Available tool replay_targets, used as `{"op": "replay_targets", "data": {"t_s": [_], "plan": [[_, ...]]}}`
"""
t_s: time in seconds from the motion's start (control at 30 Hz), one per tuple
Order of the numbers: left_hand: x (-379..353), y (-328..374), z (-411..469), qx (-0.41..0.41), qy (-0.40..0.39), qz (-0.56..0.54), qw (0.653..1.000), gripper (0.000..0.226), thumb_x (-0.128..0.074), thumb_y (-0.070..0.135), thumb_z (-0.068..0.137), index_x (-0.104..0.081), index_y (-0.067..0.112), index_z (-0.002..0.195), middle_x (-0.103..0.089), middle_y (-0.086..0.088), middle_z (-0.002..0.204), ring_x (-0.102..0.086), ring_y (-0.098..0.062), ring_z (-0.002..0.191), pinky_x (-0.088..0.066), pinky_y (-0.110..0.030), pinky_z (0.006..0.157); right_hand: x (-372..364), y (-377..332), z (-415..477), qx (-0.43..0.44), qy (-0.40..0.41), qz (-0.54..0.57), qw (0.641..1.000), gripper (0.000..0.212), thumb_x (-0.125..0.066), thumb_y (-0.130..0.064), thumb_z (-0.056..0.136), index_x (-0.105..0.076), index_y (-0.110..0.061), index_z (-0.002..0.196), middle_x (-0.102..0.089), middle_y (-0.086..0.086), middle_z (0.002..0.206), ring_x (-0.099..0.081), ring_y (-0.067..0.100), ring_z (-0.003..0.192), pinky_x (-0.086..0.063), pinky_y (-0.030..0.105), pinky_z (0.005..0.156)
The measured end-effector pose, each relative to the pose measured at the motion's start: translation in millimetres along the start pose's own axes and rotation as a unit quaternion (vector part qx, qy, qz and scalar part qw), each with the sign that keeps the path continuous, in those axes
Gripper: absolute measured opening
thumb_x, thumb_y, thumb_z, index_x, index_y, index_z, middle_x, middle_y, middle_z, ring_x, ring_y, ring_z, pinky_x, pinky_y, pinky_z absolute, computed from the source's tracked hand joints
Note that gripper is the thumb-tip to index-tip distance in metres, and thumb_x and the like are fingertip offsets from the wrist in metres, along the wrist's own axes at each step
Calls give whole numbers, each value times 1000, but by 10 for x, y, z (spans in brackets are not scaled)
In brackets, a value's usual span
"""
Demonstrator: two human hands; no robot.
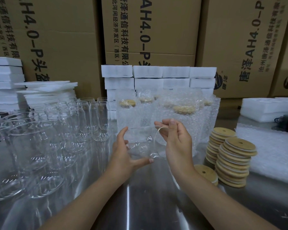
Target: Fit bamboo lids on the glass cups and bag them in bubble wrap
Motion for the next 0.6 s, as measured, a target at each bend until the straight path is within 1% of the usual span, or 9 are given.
{"op": "replay_targets", "data": {"t_s": [0.1, 0.17, 0.23, 0.3, 0.37, 0.43, 0.5, 0.53, 0.6], "plan": [[-2, -33, 12, -3, 5, -33, 999, 133, -83, 74, 18, -16, 55, 131, -31, -1, 139, -50, -21, 120, -52, -35, 94, -75, -42, 6, -9, -36, 48, 998, 24, -42, -24, 101, -64, -15, 94, -74, -9, 94, -69, 3, 93, -50, 12, 79], [7, -20, 16, -17, 12, -38, 999, 132, -82, 78, 19, -18, 51, 132, -33, 0, 143, -52, -18, 122, -47, -29, 97, -123, -73, 7, -6, -62, 67, 996, 24, -41, -23, 101, -63, -15, 97, -74, -8, 97, -68, 4, 96, -49, 11, 79], [-2, 23, 15, -29, 12, -51, 998, 129, -82, 77, 26, -26, 40, 136, -36, -2, 146, -53, -14, 122, -46, -27, 97, -154, -87, 0, 2, -80, 75, 994, 24, -38, -19, 102, -61, -15, 101, -73, -5, 103, -66, 5, 102, -49, 13, 84], [-28, 53, 15, -25, -2, -78, 997, 132, -85, 73, 34, -31, 25, 144, -38, -8, 148, -55, -20, 123, -49, -42, 100, -171, -108, -21, 24, -87, 38, 995, 25, -35, -18, 103, -60, -18, 106, -70, -5, 111, -63, 4, 109, -47, 18, 93], [-38, 82, 11, -20, -10, -95, 995, 128, -86, 69, 40, -32, 22, 146, -39, -10, 148, -53, -22, 127, -45, -49, 105, -189, -94, -49, 39, -94, -8, 995, 25, -34, -20, 103, -58, -23, 111, -65, -9, 118, -58, 2, 115, -43, 21, 100], [-35, 86, 6, -14, -6, -87, 996, 115, -83, 68, 44, -36, 29, 141, -44, 5, 145, -48, -9, 129, -42, -47, 108, -214, -54, -71, 31, -110, -25, 993, 26, -34, -22, 103, -55, -31, 115, -61, -16, 122, -54, -2, 119, -40, 20, 103], [-13, 72, -17, 1, 4, -76, 997, 99, -78, 67, 47, -34, 45, 133, -46, 31, 127, -44, 14, 118, -45, -45, 105, -260, -14, -94, 17, -137, -44, 989, 27, -35, -24, 103, -49, -38, 122, -54, -22, 131, -46, -6, 125, -35, 16, 105], [-15, 45, -25, 15, 3, -74, 997, 99, -77, 68, 46, -31, 47, 132, -42, 37, 120, -42, 18, 114, -46, -46, 104, -288, 1, -111, 12, -154, -57, 986, 29, -37, -26, 103, -45, -40, 127, -49, -24, 135, -42, -7, 128, -34, 14, 105], [-12, -15, -37, 42, -2, -65, 997, 114, -78, 68, 40, -27, 44, 140, -37, 38, 116, -39, 19, 111, -47, -45, 103, -340, 15, -154, 11, -182, -78, 980, 35, -42, -35, 100, -39, -42, 134, -43, -29, 136, -37, -10, 130, -32, 15, 107]]}}
Point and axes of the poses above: each hand's wrist, its own z-axis towards the middle knuckle, its own x-axis out of the back of the hand, y = z × x, the point moved 9 cm from there along z, towards the middle knuckle
